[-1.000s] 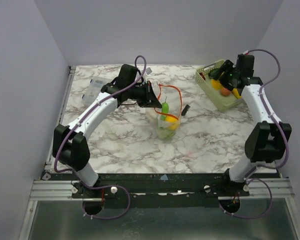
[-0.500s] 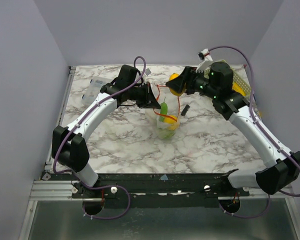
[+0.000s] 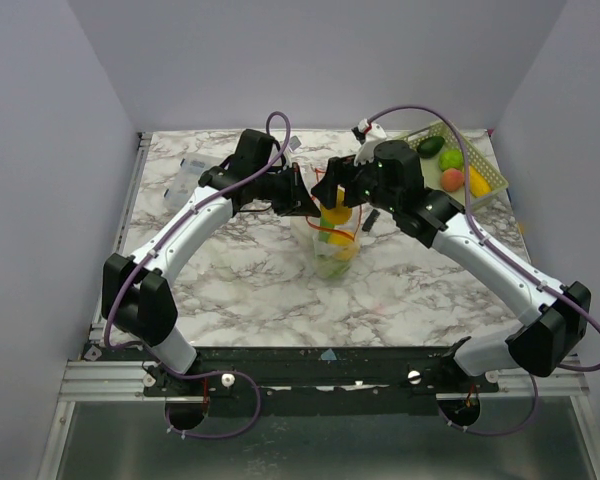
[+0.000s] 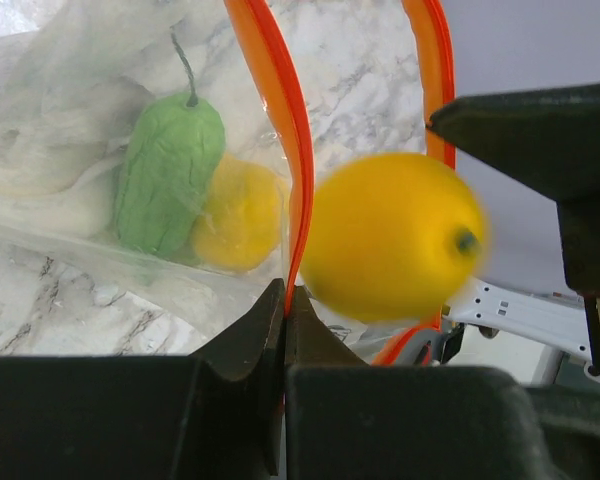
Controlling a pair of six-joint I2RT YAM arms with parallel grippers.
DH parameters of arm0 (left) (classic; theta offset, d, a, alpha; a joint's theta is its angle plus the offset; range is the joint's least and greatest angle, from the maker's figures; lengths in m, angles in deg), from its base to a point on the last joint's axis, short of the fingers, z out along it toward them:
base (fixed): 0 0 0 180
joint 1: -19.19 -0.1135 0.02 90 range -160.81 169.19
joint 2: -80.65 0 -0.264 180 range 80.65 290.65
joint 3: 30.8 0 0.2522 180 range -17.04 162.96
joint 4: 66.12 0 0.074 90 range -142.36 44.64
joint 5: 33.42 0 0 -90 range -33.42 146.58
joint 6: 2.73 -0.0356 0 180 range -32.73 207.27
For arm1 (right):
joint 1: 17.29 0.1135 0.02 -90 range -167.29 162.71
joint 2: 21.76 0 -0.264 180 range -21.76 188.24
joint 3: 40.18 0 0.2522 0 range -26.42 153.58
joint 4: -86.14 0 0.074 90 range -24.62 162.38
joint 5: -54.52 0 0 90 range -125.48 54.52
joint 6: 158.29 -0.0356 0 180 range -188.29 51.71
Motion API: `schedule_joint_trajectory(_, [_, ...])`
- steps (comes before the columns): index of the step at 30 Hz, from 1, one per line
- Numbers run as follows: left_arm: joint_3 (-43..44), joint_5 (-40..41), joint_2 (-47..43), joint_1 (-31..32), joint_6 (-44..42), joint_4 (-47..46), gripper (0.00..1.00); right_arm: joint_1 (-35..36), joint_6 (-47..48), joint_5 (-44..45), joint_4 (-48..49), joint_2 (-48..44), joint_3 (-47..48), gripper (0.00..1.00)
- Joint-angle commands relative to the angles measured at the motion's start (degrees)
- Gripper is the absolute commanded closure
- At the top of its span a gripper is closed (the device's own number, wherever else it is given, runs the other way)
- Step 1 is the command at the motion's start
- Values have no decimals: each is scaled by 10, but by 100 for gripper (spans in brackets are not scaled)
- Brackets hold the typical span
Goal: Place the food in the zip-top bag and seal the zipper
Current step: Place the fake fruit in the zipper food storage bag, then pick up the fake fruit from the bin.
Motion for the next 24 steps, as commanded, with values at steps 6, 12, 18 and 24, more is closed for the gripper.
schedule_joint_trajectory(6, [1,7,-24,2,-10,2,100,1,8,99,-33,-15,0,16])
schedule_joint_trajectory(12, [-11,4,-29,3,-11,-8,100,0,-1,194,-56,-20,15,17])
schedule_joint_trajectory(18, [-10,20,-27,5,-36,-1,100,-88,-60,222,-86,4,45,18])
schedule_joint_trajectory(24, [-13,25,-27,8,-51,-6,100,-218,-113,206,-86,46,78,18])
